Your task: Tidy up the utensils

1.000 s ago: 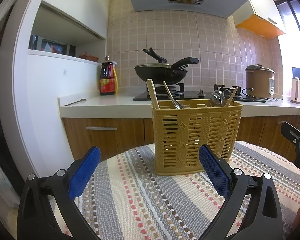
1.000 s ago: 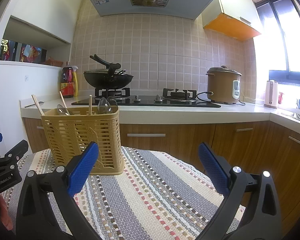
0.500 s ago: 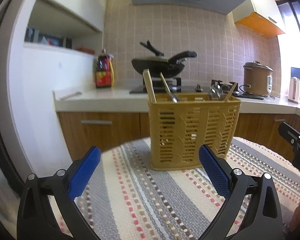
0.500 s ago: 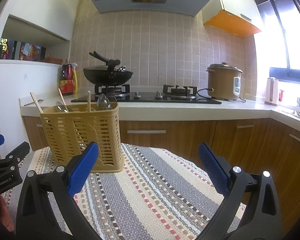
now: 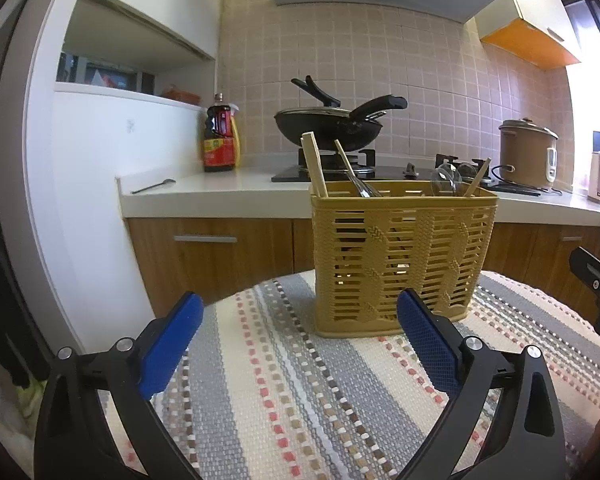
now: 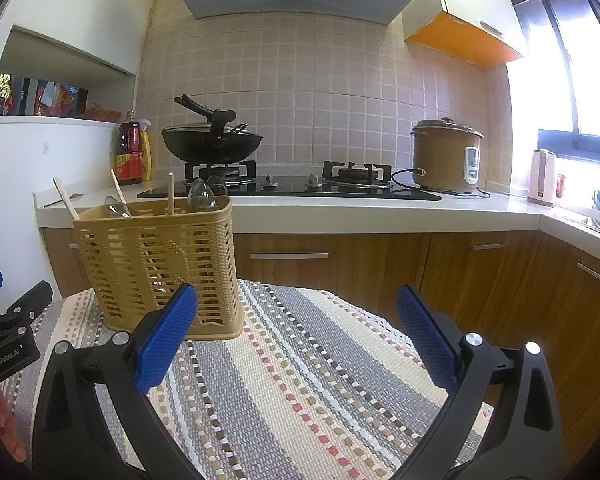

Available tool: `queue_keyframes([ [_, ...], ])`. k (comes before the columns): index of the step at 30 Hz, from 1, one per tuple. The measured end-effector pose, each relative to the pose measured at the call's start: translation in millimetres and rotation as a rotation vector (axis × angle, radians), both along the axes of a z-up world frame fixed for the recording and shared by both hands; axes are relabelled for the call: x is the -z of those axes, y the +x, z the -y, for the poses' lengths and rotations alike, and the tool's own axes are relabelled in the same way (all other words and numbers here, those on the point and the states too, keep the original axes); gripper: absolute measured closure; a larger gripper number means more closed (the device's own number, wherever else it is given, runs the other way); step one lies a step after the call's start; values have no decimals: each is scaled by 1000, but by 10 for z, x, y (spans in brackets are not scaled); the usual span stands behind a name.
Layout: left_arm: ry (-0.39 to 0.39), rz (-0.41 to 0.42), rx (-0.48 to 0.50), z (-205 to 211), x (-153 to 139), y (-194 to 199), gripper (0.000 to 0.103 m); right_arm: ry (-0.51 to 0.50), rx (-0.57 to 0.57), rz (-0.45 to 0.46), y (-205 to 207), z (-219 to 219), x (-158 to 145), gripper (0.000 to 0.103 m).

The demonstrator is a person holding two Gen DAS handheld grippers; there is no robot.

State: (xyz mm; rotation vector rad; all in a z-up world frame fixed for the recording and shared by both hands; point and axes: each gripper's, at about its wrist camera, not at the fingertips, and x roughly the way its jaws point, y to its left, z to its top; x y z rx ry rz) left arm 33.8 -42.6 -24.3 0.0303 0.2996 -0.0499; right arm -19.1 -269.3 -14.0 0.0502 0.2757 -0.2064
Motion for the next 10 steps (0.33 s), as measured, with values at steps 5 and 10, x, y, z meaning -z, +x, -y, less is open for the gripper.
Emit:
queue_keyframes([
  [5, -42, -54, 19, -45, 8, 74, 7, 1, -1, -2, 7, -1, -3, 8],
  [10, -40, -73, 32, -25, 29, 88, 7, -1, -6, -5, 11, -19, -2, 8],
])
